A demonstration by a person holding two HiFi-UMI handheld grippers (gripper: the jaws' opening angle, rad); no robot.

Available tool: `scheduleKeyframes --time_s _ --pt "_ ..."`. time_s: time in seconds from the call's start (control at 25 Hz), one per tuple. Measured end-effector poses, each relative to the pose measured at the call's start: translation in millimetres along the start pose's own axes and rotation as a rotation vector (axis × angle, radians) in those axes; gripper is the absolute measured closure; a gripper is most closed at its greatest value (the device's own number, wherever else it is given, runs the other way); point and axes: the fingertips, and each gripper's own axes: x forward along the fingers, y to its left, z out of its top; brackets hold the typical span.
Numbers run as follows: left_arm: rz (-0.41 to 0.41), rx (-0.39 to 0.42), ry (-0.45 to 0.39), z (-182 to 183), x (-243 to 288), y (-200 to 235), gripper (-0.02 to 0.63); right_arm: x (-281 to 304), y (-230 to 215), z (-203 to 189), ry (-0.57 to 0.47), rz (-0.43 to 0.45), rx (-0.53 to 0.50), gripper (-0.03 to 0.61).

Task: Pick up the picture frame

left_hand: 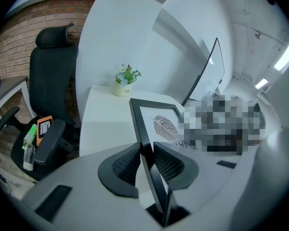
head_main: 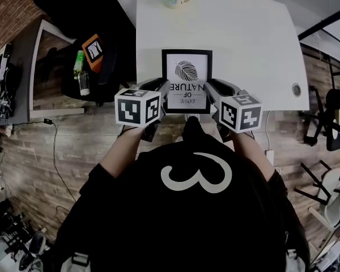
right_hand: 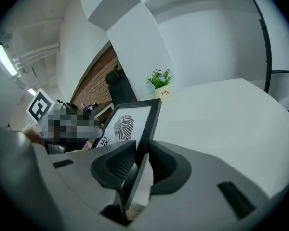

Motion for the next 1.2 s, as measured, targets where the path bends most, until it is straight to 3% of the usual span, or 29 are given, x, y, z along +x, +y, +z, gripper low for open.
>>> scheduleKeyframes --time_s 1.2 --pt "-0.064 0.146 -0.321 45 -139 -68 0.515 -126 87 63 -0.380 0.001 -0.181 0.480"
